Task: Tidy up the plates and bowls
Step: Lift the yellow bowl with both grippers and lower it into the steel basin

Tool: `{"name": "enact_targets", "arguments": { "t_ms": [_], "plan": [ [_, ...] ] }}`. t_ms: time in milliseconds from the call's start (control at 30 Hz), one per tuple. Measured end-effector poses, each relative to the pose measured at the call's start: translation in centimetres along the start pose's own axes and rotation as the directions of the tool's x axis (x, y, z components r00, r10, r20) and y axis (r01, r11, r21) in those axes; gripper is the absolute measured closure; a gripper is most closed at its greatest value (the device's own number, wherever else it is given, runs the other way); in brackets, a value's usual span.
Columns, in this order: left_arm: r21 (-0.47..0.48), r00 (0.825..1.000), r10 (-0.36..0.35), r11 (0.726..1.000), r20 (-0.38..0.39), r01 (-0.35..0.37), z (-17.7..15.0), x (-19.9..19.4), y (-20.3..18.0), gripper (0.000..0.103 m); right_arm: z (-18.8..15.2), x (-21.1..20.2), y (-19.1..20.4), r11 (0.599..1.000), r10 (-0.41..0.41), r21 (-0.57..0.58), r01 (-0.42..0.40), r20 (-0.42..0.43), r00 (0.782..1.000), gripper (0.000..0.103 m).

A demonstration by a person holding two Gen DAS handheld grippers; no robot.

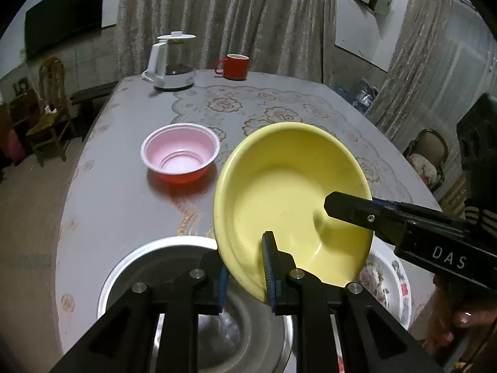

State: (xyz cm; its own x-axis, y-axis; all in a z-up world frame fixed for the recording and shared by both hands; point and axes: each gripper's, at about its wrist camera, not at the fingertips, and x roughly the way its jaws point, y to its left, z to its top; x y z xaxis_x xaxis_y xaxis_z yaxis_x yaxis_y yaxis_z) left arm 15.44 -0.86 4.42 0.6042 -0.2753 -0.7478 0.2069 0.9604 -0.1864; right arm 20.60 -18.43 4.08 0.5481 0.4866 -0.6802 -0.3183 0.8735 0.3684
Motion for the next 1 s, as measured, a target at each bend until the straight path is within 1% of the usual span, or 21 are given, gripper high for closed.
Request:
{"name": "enact_targets", "arguments": {
  "t_ms": [233,467,633,833,933,1000],
  "plan": [
    [-0.017,1.0,0.013,1.0,0.012,-0.013,-2.7,-2.3,1.5,0.085,-2.2,0.0,2.0,0.999,0.038,0.004,-0.038,-0.002,0.999,0.086],
    [-0.049,0.999,0.033,0.998,0.014,-0.033,-4.6,-3.3,3.4,0.085,-3.9,1.0,3.6,0.996,0.085,0.018,-0.084,-0.03,0.996,0.086],
    [-0.056,0.998,0.057,0.997,-0.01,-0.057,-6.3,-3.0,4.6,0.085,-5.2,2.4,4.5,0.994,0.108,0.022,-0.106,-0.084,0.991,0.086],
    [-0.091,0.997,0.063,0.994,-0.05,-0.068,-7.8,-2.0,6.1,0.085,-6.5,4.7,5.2,0.995,0.104,0.025,-0.101,-0.157,0.982,0.086],
    [-0.084,0.996,0.071,0.994,-0.057,-0.076,-8.3,-1.9,6.2,0.085,-7.0,5.2,5.2,0.995,0.098,0.03,-0.094,-0.18,0.979,0.086],
    [-0.063,0.994,0.083,0.994,-0.064,-0.087,-8.5,-1.7,5.9,0.084,-7.3,5.4,5.3,0.996,0.091,0.029,-0.087,-0.188,0.978,0.084]
  ]
}}
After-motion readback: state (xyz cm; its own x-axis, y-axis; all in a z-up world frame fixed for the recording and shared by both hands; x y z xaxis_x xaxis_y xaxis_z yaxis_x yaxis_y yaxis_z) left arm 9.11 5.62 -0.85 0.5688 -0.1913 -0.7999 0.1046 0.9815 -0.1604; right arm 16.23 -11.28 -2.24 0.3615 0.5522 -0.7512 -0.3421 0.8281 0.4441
